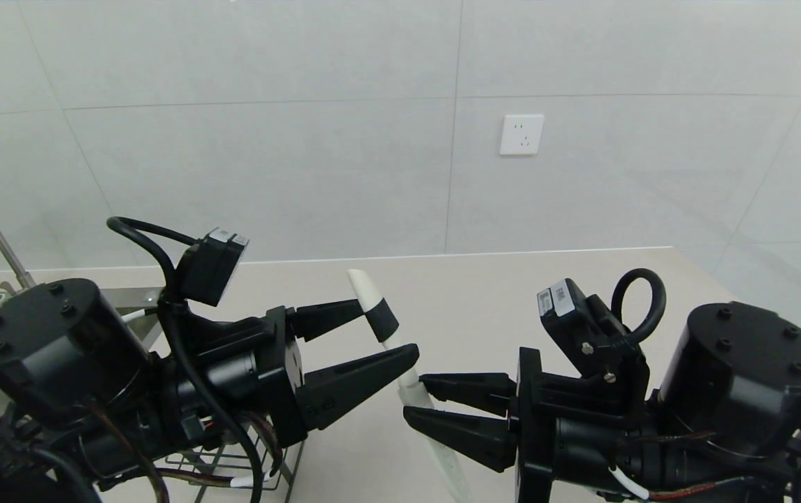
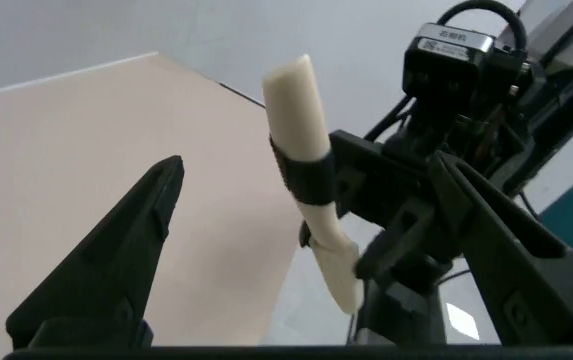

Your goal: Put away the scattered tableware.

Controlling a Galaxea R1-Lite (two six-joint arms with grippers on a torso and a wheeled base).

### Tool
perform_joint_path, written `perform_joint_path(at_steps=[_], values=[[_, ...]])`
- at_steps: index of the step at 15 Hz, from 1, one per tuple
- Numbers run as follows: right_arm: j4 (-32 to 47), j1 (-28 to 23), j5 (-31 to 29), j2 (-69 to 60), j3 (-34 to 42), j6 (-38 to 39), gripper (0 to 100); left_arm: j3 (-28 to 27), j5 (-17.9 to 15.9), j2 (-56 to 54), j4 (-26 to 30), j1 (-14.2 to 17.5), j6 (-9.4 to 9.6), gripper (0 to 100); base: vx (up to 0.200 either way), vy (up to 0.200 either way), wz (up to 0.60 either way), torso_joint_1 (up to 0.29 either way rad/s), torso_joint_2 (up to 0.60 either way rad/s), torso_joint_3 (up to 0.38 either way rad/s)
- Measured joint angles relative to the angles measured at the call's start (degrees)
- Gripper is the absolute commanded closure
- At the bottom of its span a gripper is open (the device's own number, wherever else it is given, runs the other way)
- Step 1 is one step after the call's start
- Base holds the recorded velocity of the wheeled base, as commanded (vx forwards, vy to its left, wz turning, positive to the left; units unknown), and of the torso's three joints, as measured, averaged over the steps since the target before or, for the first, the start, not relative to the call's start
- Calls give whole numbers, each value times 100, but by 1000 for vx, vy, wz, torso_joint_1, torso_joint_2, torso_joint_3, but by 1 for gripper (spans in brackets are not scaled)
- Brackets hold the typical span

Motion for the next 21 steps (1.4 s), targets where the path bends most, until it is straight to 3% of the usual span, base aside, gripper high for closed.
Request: perform_joint_path(at_steps=[3, 7, 11, 21], values=[[0, 5, -40, 5, -11, -9, 100, 39, 55, 129, -221, -13, 69, 0, 0, 0, 0, 0, 0, 0], [2, 9, -273, 5, -4, 4, 100, 317, 44, 241, -906, -22, 444, 0, 0, 0, 0, 0, 0, 0], [2, 22, -277, 5, -11, 2, 100, 416, 6, 308, -963, -185, 468, 0, 0, 0, 0, 0, 0, 0], [-560, 24, -274, 16, 44, 2, 100, -245, -18, 306, -961, -424, 474, 0, 0, 0, 0, 0, 0, 0]])
